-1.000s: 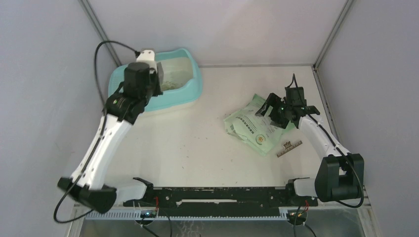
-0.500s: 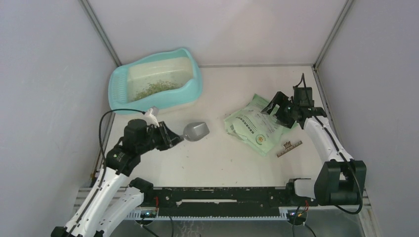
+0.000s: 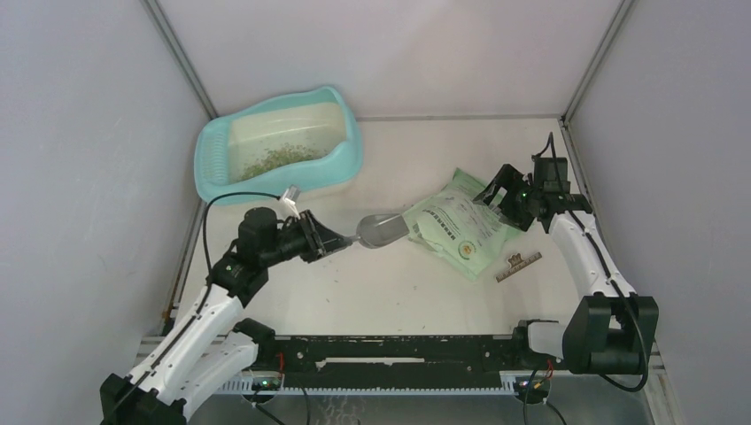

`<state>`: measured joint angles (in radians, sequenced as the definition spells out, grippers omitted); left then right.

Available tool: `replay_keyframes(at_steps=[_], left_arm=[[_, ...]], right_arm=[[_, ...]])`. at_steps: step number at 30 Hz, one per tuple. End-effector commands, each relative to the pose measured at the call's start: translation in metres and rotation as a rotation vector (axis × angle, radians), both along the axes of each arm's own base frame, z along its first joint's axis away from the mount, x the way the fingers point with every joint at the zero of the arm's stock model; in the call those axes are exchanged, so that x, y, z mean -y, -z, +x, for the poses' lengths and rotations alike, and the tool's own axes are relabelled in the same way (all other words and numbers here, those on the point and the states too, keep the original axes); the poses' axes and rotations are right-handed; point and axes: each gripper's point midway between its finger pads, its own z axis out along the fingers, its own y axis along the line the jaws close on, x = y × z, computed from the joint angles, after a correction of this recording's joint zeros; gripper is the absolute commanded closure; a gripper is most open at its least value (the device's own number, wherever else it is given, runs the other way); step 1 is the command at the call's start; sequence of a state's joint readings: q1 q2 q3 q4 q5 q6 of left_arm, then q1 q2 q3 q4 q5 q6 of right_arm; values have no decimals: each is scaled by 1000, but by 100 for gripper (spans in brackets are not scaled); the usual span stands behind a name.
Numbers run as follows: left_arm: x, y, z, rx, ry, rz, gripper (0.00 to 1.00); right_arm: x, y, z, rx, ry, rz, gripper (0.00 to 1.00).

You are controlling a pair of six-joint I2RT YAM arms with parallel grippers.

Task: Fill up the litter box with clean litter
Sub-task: 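Scoop the cat litter from the cat litter bag.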

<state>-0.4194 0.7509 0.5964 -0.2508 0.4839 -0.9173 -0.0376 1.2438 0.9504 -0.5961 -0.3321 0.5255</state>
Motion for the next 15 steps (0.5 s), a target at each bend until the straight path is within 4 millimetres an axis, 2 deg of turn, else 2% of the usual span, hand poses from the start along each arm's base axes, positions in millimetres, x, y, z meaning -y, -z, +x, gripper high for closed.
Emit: replay_keyframes(at_steps=[1,10,15], left_arm=[[13,-24,2,69,43,-72,82],[31,-12,6,40,67,-43,82],[39,-2,18,22,47,-17,82]], right_arm=[[1,-10,5,52,-12,-3,3],[2,-4,9,44,-9,10,2],[4,-2,11,43,-1,15,2]])
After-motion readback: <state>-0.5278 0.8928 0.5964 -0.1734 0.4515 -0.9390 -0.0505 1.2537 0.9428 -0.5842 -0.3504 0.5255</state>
